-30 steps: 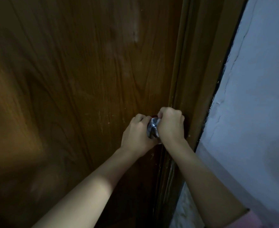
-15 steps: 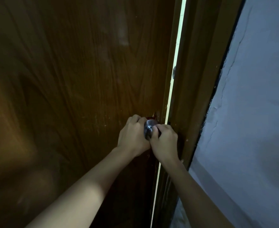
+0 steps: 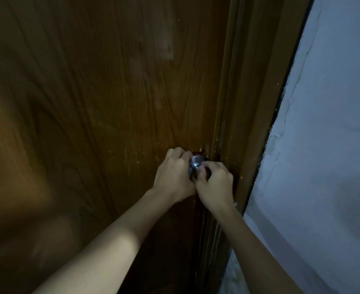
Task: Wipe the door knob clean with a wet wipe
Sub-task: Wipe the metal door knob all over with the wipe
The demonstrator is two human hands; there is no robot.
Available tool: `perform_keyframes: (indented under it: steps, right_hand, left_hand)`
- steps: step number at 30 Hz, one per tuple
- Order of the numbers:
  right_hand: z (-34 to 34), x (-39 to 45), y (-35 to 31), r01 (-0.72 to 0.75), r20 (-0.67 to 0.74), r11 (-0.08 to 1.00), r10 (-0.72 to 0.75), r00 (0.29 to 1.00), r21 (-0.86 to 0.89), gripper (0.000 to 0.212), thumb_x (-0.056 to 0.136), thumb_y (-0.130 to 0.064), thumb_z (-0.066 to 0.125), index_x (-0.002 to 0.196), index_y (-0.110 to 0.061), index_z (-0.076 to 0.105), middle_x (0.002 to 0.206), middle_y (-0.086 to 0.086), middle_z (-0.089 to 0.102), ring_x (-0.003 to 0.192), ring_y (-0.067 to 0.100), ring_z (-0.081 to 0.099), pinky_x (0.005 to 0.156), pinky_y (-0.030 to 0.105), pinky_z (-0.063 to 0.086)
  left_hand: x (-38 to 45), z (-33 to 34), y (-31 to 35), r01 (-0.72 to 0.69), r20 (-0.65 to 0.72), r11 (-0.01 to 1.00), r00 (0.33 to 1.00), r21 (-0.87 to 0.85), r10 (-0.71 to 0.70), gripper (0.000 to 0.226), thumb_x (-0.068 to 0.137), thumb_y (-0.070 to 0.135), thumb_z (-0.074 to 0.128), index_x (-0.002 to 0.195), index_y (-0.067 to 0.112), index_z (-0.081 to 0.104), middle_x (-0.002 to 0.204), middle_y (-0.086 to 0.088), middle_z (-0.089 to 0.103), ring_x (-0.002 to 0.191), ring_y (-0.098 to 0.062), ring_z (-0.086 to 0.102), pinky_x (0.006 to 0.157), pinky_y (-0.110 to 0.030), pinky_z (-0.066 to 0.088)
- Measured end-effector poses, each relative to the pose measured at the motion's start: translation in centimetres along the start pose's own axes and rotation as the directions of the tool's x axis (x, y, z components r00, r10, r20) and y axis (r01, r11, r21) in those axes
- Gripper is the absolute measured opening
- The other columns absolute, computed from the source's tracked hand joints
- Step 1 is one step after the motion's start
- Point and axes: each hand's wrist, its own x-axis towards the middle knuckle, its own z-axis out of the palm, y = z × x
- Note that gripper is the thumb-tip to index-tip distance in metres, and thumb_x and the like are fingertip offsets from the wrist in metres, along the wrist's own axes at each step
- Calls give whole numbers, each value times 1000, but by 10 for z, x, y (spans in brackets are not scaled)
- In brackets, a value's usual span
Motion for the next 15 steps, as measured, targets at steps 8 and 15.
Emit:
perform_keyframes:
  steps: [8, 15]
  right_hand:
    - [-13, -14, 7, -9, -58, 998, 12, 998, 61, 20, 86, -13, 56, 102, -6, 66, 108, 10, 62, 86, 9, 49, 62, -2, 32]
    - [-17, -13, 5, 19, -103, 988, -4, 995, 152, 21, 79, -10, 65, 99, -7, 69, 106, 7, 62, 88, 10, 55, 64, -2, 40]
  left_hand:
    - [-14, -4, 9, -57, 9, 998, 998, -6, 57, 57, 73, 34, 68, 121, 12, 48, 118, -4, 48, 107, -15, 38, 79, -19, 33]
    - [-19, -5, 11, -54, 4, 998, 999, -16, 55, 61, 69, 38, 71, 120, 13, 49, 118, -5, 49, 108, -16, 40, 78, -20, 35]
